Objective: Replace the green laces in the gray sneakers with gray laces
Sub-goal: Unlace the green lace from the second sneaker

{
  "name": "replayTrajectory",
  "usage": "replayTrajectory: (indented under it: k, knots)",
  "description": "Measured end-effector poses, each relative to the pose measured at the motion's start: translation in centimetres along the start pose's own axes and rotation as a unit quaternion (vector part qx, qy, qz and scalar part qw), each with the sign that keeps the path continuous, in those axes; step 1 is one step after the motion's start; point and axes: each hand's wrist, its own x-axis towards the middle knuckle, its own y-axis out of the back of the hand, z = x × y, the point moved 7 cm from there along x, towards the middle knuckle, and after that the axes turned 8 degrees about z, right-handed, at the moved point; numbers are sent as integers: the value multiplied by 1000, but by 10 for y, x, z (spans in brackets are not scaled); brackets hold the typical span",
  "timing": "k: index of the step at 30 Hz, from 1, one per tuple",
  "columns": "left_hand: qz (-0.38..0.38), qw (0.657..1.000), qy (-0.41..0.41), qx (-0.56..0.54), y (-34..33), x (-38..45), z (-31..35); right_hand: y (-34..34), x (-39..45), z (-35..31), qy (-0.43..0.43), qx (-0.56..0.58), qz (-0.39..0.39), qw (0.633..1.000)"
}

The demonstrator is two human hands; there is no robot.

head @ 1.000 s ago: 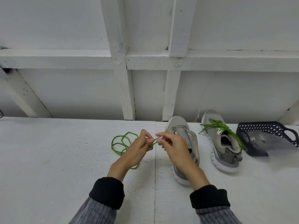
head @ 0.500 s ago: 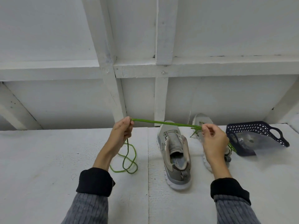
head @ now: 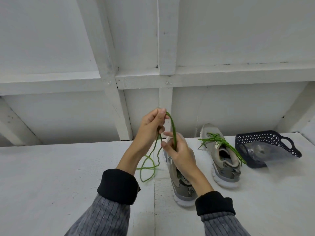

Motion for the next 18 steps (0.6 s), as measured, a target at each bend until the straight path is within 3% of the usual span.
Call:
replayTrajectory:
  k: [4, 9, 13, 15, 18]
  knots:
    - [27, 996, 30, -79, 5, 2, -3, -11, -3, 16, -33, 37, -37, 998]
    - [43, 975, 77, -203, 10, -4, -22, -18, -2, 25, -32, -19, -67, 997]
    - [133, 953, 83, -261, 38, 1, -33, -4, -3, 25, -47, -18, -75, 996]
    - [176, 938, 80, -286, 61, 1, -40, 13, -4, 25, -80, 25, -48, 995]
    - [188, 944, 106, -252, 79, -7, -60, 38, 8, 33, -113, 152, 66, 980]
